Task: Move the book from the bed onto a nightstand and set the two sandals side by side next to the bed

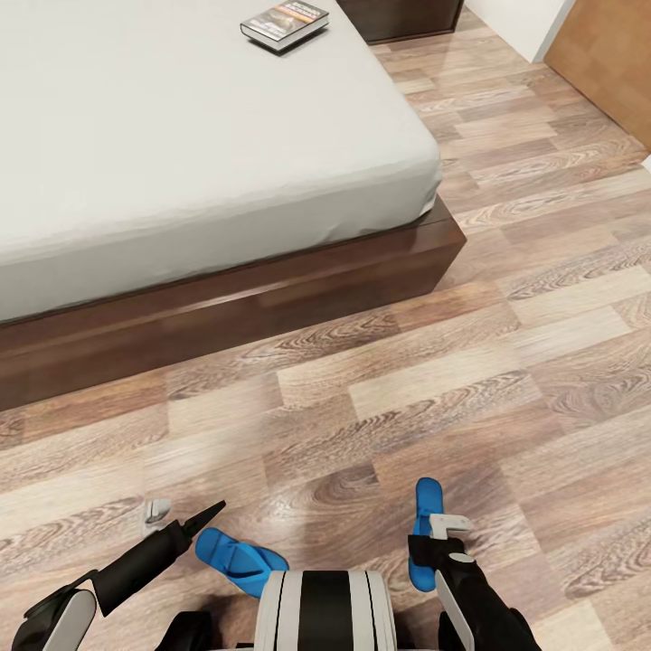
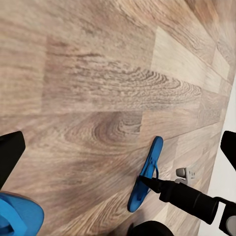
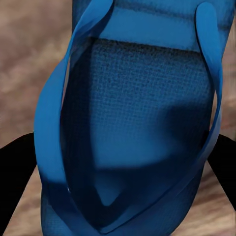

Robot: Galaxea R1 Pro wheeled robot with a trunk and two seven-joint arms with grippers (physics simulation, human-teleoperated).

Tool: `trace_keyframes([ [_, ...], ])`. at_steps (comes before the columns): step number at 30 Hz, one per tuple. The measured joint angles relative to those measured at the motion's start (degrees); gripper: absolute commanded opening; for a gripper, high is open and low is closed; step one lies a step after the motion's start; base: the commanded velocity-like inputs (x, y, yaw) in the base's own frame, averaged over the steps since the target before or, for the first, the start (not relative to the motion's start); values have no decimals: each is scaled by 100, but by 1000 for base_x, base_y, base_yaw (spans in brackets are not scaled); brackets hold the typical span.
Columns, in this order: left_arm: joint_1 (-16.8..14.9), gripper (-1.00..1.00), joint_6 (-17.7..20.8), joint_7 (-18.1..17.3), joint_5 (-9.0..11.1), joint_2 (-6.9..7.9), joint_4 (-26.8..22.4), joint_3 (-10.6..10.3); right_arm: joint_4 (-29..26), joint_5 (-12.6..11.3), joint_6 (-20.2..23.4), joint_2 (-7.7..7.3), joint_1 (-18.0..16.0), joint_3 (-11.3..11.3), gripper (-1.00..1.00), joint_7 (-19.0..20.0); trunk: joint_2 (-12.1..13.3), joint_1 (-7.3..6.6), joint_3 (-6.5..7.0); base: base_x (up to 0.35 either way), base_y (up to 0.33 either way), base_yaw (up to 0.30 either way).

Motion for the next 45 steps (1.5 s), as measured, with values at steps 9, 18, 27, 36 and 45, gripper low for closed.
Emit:
trace_keyframes([
  [9,0,100,0,0,1,0,0,0,1,2,0,-2,0,-3,-100,-2,0,0,0,0,0,0],
  [18,0,100,0,0,1,0,0,0,3,0,1,-2,-3,-3,-100,-3,0,0,0,0,0,0],
  [27,0,100,1,0,-4,0,0,0,1,-11,-2,-1,1,-3,-100,-2,8,-15,132,0,0,0],
  [36,0,100,0,0,-5,0,0,0,1,-11,-2,-3,1,-3,-100,-2,20,-38,332,0,0,0],
  [45,0,100,6,0,-5,0,1,1,-542,-58,78,-40,-2,-83,-100,7,32,-62,532,0,0,0],
])
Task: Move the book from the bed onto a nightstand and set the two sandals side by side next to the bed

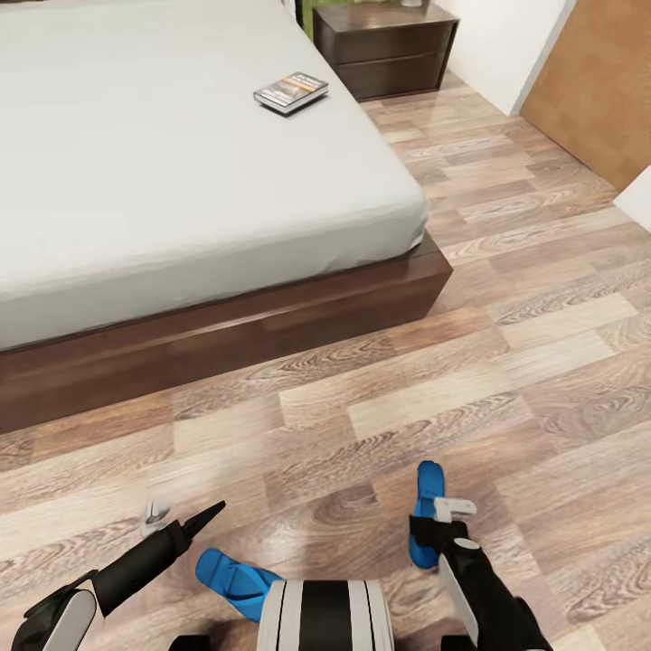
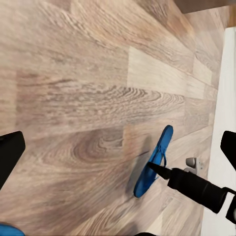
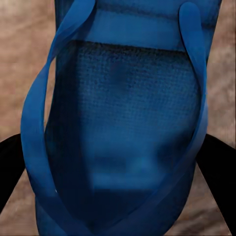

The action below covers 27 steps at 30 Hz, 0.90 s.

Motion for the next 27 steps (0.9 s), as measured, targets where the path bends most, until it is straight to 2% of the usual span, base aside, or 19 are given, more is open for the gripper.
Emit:
trace_keyframes([
  [3,0,100,2,-3,1,0,-1,5,-398,-234,106,-100,4,-29,-100,10,4,-7,66,0,0,0],
  [6,1,100,2,-1,2,0,0,7,-688,-530,328,-297,4,-34,-100,30,8,-15,133,0,0,0],
  [7,1,100,3,0,1,0,-1,7,-1087,-893,600,-452,7,-9,-100,102,9,-18,155,0,0,0],
  [8,0,100,3,0,1,0,1,7,-1348,-1085,746,-493,12,3,-100,211,11,-21,177,0,0,0],
  [11,0,100,3,0,0,0,0,7,-1787,-1370,1194,-540,30,9,-100,528,15,-28,243,0,0,0],
  [13,0,100,3,-5,4,0,0,7,-2017,-1612,1759,-561,43,1,-100,967,17,-33,288,0,0,0],
  [15,0,100,3,-7,6,0,0,7,-2095,-1683,2105,-571,48,-7,-100,1400,20,-38,332,0,0,0],
  [18,0,100,3,-8,7,0,0,7,-2136,-1677,2357,-617,51,-21,-100,2068,24,-46,398,0,0,0],
  [19,0,100,3,-8,8,3,0,9,-2142,-1687,2421,-701,52,-28,-100,2427,26,-49,421,0,0,0],
  [20,0,100,3,-8,8,5,0,10,-2142,-1660,2440,-781,54,-33,-100,2622,27,-51,443,0,0,0],
  [21,1,100,4,-10,9,16,5,14,-2124,-1693,2484,-1148,55,-34,-100,3185,28,-54,465,0,0,0],
  [22,6,100,5,-12,9,26,21,15,-2064,-1605,2472,-1514,56,-43,-100,3599,30,-56,487,0,0,0],
  [23,10,100,6,-15,7,31,40,15,-2016,-1643,2486,-1681,57,-39,-100,3813,31,-59,509,0,0,0],
  [24,17,100,8,-20,4,41,94,16,-1887,-1664,2490,-1955,57,-36,-100,4215,32,-62,531,0,0,0],
  [25,18,100,7,-25,3,49,130,17,-1803,-1692,2498,-2075,58,-40,-100,4437,34,-64,554,0,0,0],
  [27,25,100,-2,-36,0,105,277,22,-1383,-1731,2483,-2342,60,-40,-100,5204,36,-69,598,0,0,0],
])
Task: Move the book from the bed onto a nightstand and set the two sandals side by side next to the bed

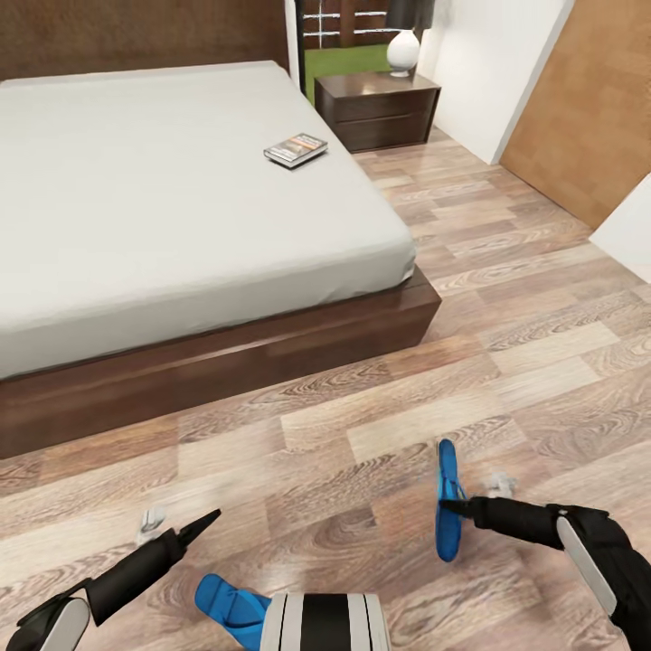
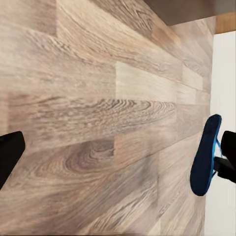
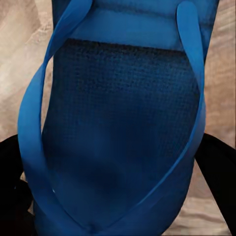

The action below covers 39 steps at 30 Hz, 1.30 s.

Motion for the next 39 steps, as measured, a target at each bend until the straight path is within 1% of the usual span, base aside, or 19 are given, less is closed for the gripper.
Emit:
trace_keyframes([
  [1,7,100,-13,-6,2,61,126,2,526,-7,-27,-123,2,-2,-100,554,1,-2,22,0,0,0],
  [2,8,100,-18,-10,2,78,188,1,867,1,-61,-158,2,-5,-100,769,3,-5,44,0,0,0],
  [4,9,100,-39,-9,1,87,267,-2,1212,-33,-108,-179,1,-10,-100,908,5,-10,89,0,0,0],
  [5,11,100,-163,-8,-6,84,450,-12,1704,-21,-337,-198,3,-18,-100,1019,7,-13,110,0,0,0],
  [6,11,100,-330,-7,-15,81,615,-24,2062,-13,-585,-205,3,-31,-100,1072,8,-15,132,0,0,0],
  [8,11,100,-744,-3,-83,69,901,-97,2616,-46,-1117,-212,2,-61,-100,1132,11,-20,177,0,0,0],
  [10,11,100,-1010,9,-210,35,1067,-231,2949,-60,-1449,-214,0,-73,-100,1207,13,-26,222,0,0,0],
  [12,11,100,-1109,13,-315,-3,1131,-312,3137,-56,-1586,-215,1,-74,-100,1264,16,-31,266,0,0,0],
  [13,11,100,-1163,15,-401,-28,1163,-355,3365,-42,-1697,-216,2,-69,-100,1293,17,-33,288,0,0,0],
  [15,10,100,-1201,15,-476,-42,1190,-383,3622,-56,-1904,-217,0,-75,-100,1313,20,-39,333,0,0,0],
  [18,10,100,-1225,16,-516,-42,1240,-392,3779,-63,-2207,-217,-1,-78,-100,1318,24,-47,399,0,0,0],
  [21,10,100,-1235,16,-527,-28,1270,-391,3830,-63,-2335,-210,-1,-77,-100,1318,28,-54,466,0,0,0],
  [23,10,100,-1248,16,-529,-19,1274,-385,3839,-63,-2355,-209,-1,-78,-100,1318,31,-59,510,0,0,0],
  [28,10,100,-1549,19,-534,-9,1450,-365,4047,-66,-2424,-209,-1,-66,-100,1302,37,-72,621,0,0,0],
  [30,10,100,-1656,20,-535,-8,1499,-366,4176,-70,-2562,-209,0,-60,-100,1301,40,-77,665,0,0,0],
  [34,10,100,-1699,18,-535,-6,1519,-366,4234,-75,-2682,-209,-1,-60,-100,1303,45,-88,754,0,0,0],
  [39,10,100,-1712,20,-535,-6,1523,-366,4251,-76,-2717,-202,-1,-59,-100,1293,52,-101,865,0,0,0],
])
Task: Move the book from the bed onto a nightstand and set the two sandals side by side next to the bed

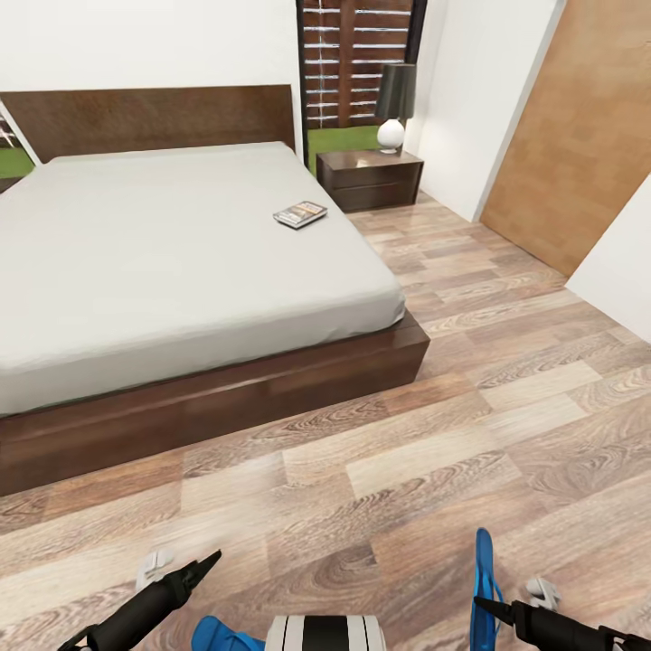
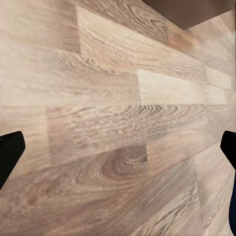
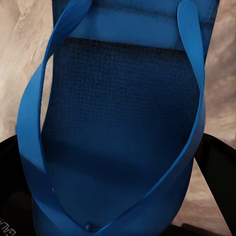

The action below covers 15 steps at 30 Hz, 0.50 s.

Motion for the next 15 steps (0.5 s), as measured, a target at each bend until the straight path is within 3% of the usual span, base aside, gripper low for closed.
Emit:
trace_keyframes([
  [15,0,100,-2,0,-6,-2,7,-9,0,0,-15,2,0,0,-100,1,20,-39,333,0,0,0],
])
